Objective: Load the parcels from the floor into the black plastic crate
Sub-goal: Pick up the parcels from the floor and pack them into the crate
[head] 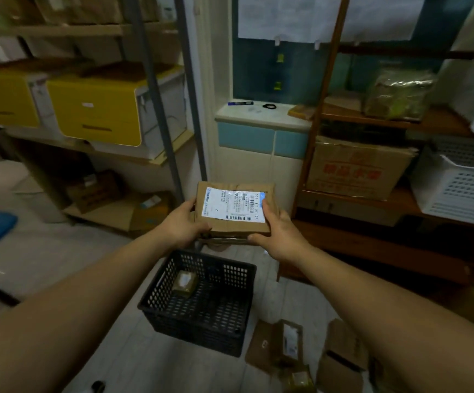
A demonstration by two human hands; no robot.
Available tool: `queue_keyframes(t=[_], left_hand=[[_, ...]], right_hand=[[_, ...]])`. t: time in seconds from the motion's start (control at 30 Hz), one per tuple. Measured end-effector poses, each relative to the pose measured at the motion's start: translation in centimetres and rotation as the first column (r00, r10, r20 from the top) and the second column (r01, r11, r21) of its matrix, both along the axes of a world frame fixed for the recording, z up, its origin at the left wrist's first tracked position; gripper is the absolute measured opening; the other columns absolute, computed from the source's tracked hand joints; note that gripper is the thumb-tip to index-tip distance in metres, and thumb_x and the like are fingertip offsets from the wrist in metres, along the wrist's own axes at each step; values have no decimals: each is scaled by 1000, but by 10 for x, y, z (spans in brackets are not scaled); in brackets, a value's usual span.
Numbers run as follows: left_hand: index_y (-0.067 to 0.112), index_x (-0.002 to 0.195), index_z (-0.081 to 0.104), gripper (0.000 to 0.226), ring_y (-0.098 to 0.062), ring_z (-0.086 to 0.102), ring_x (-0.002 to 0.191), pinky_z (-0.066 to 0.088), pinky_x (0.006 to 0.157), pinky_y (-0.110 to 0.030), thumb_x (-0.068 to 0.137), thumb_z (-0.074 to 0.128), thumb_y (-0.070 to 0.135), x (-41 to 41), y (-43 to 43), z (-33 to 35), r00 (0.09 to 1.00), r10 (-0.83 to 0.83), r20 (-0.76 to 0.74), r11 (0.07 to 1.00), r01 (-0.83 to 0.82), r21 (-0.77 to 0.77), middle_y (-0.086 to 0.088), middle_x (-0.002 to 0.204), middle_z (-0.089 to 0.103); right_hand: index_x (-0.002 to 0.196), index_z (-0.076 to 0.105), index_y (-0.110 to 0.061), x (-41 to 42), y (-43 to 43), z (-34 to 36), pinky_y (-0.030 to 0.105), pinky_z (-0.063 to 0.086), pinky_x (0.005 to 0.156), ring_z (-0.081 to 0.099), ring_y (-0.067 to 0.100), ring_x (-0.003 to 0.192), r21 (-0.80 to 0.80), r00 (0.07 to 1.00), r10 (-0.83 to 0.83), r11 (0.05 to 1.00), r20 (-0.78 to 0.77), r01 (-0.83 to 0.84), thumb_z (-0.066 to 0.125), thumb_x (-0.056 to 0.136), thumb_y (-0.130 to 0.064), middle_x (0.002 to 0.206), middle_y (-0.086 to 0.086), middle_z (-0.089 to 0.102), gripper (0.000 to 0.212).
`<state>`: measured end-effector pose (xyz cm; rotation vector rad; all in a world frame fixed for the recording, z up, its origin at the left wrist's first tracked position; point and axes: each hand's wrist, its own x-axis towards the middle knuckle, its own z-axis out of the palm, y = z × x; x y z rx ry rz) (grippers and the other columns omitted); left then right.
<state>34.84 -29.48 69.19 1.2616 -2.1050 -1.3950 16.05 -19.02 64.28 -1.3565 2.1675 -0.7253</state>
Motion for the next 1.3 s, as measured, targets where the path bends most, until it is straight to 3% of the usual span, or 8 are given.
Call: queue_keyframes(t=[0.23,0.57,0.77,0.87,0.97,1.13,1.23,1.3], left_hand=[[22,148,20,77,-20,46,126,42,99,-34,86,64,9,-11,-115,-40,995,-1,95,1000,-2,31,-2,143,45],[17,150,15,81,-22,38,133,35,107,-33,86,65,13,-17,-251,-108,910,-276,309,960,277,41,-5,149,36],[26,136,41,55,-11,53,119,44,99,-25,86,66,23,-2,-315,-161,904,-396,162,912,368,181,11,128,55],[34,125,39,48,-5,56,96,51,80,-21,89,60,9,4,-333,-193,954,-287,89,927,253,275,16,104,56],[20,139,34,59,-26,53,114,54,87,-44,88,61,10,3,-342,-231,992,-63,113,944,22,329,-5,129,53],[20,140,33,67,-32,55,110,57,76,-43,83,66,6,-2,-348,-294,984,-17,175,947,-41,319,-9,132,49],[19,138,37,65,-27,57,99,57,76,-44,82,65,2,-6,-359,-333,974,-99,202,955,36,293,-9,128,49],[19,138,38,66,-26,57,98,57,77,-43,82,66,0,-10,-369,-363,961,-164,221,958,102,268,-10,128,51]], right_hand=[[153,-6,-30,-7,-118,-51,34,34,109,39,27,132,79,998,48,996,-42,-45,58,90,-46,151,8,16,91],[152,-11,-26,13,-214,-111,35,32,107,31,29,135,231,996,-51,971,-69,66,52,93,-48,154,13,13,89],[150,-15,-33,56,-255,-157,42,33,110,34,32,133,284,977,-207,940,42,187,54,91,-47,152,11,15,92],[150,-11,-34,73,-272,-179,35,32,107,36,30,132,254,950,-278,938,143,236,56,91,-47,150,8,18,91],[152,-3,-33,81,-288,-204,29,34,95,40,28,128,209,874,-412,907,257,365,50,93,-50,145,7,27,81],[152,6,-32,60,-300,-259,35,43,102,49,29,121,224,721,-590,807,365,547,65,86,-41,143,10,32,89],[131,40,-20,46,-297,-299,22,51,72,53,20,100,289,734,-579,815,354,503,74,79,-35,128,8,39,64],[110,46,-15,42,-299,-333,21,51,58,59,16,86,333,738,-561,824,374,458,75,79,-35,112,7,56,47]])
